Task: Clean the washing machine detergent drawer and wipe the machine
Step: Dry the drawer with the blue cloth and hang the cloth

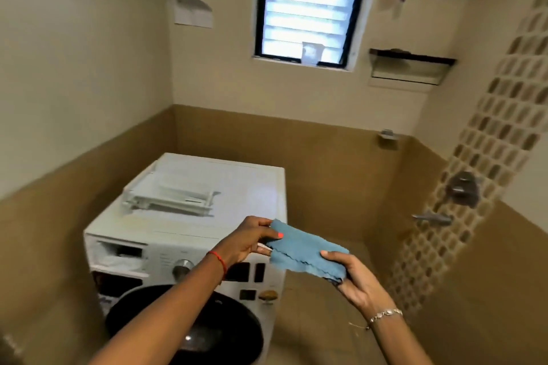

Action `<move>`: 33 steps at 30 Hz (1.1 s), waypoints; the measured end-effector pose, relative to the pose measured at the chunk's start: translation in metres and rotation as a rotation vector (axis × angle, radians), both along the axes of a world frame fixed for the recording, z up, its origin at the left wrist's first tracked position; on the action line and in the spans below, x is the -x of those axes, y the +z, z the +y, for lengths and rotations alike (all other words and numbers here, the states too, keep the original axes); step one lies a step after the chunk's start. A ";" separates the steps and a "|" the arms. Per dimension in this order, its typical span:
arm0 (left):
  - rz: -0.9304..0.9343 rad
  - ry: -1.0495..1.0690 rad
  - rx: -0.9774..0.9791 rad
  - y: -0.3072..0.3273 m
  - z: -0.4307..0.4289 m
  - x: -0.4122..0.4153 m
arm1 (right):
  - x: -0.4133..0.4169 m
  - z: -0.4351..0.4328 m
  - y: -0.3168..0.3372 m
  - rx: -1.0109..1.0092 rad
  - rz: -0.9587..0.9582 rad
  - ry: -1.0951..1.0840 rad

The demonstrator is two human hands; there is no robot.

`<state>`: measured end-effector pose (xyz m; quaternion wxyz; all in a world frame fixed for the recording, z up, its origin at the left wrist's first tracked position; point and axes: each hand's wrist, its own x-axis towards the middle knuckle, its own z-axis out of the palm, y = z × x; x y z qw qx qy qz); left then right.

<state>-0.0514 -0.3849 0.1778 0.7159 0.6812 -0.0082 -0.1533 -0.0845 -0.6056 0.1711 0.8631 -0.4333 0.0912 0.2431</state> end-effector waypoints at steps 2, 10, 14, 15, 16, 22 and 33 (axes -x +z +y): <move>-0.002 0.045 -0.022 -0.001 0.048 -0.012 | -0.020 0.047 -0.006 -0.037 -0.002 0.024; 0.076 0.204 -0.109 -0.008 0.222 -0.036 | -0.077 0.205 -0.022 -0.116 0.046 0.135; 0.105 0.302 -0.165 -0.019 0.292 -0.043 | -0.094 0.261 -0.029 -0.037 0.058 0.112; 0.108 0.348 -0.146 -0.022 0.305 -0.045 | -0.100 0.273 -0.033 0.000 0.071 0.105; 0.104 0.393 -0.122 -0.025 0.316 -0.047 | -0.105 0.283 -0.035 0.025 0.085 0.102; 0.070 0.617 -0.010 -0.041 0.343 -0.073 | -0.153 0.329 -0.039 0.263 0.015 0.019; -0.078 0.861 -0.133 -0.049 0.372 -0.166 | -0.236 0.447 -0.040 0.816 -0.784 0.383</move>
